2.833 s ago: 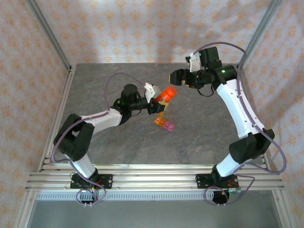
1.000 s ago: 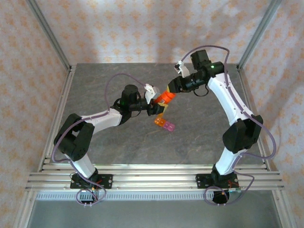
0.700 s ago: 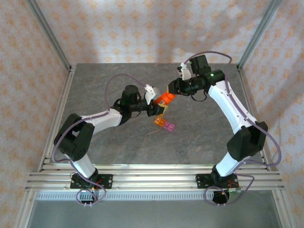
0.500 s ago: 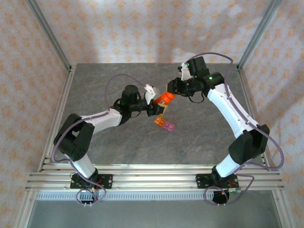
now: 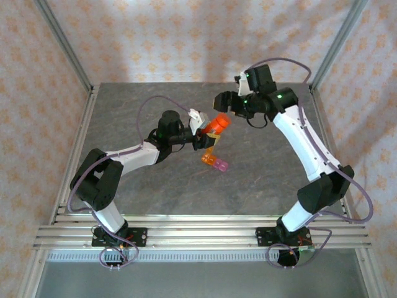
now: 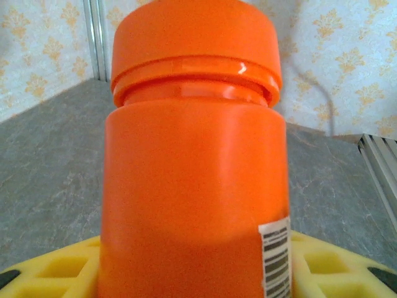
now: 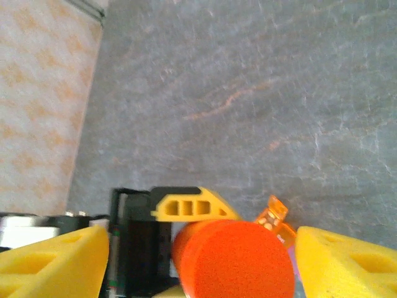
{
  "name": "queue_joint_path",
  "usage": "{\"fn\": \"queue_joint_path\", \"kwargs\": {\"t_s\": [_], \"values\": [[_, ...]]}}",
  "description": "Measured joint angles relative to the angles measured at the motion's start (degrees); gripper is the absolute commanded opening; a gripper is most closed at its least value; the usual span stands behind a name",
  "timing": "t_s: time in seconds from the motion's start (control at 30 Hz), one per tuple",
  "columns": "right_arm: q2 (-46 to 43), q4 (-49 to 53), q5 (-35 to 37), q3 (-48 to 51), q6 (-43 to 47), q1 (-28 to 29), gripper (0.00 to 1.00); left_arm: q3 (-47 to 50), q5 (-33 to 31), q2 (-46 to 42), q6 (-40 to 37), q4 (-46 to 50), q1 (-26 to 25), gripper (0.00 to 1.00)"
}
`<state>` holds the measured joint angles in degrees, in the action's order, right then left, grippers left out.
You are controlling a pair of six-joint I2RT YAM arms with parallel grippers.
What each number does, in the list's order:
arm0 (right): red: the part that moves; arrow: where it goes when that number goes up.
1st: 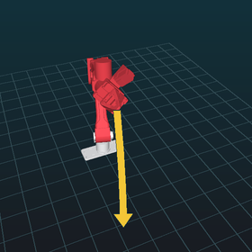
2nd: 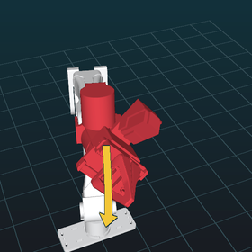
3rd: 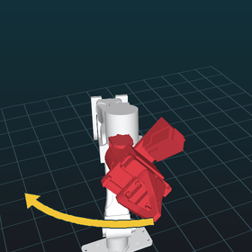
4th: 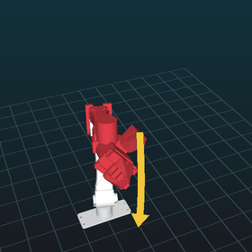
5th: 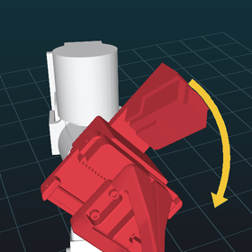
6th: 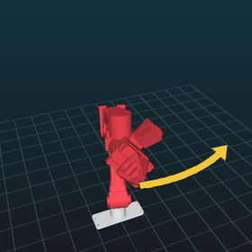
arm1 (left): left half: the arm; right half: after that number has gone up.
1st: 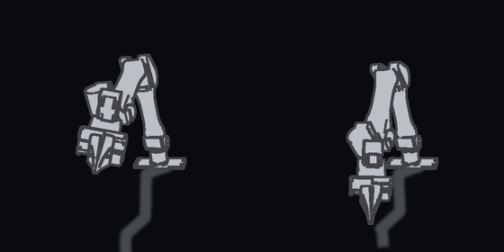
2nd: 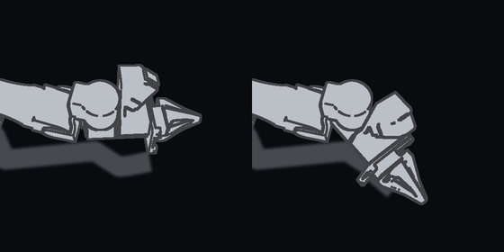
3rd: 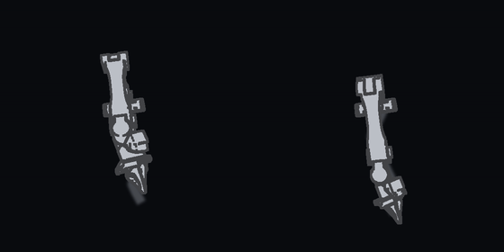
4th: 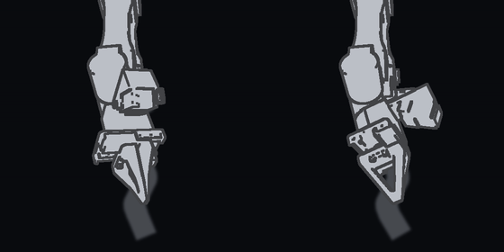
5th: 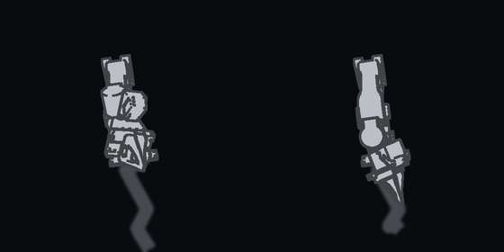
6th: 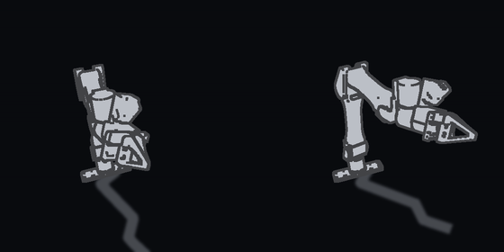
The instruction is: Sort the pills into containers
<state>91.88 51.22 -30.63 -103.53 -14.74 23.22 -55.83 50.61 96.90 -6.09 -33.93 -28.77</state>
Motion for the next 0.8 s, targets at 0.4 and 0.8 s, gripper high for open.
{"fn": "queue_joint_path", "kwargs": {"t_s": [0.4,0.8], "values": [[1.5,8.3,-8.7,-4.3,21.7,-5.8,0.84,0.0,0.0,0.0,0.0,-0.2,0.0,0.00],[6.0,13.5,-15.9,-4.3,30.9,-5.8,0.80,0.0,0.2,-1.2,0.0,-0.2,0.0,0.00]]}}
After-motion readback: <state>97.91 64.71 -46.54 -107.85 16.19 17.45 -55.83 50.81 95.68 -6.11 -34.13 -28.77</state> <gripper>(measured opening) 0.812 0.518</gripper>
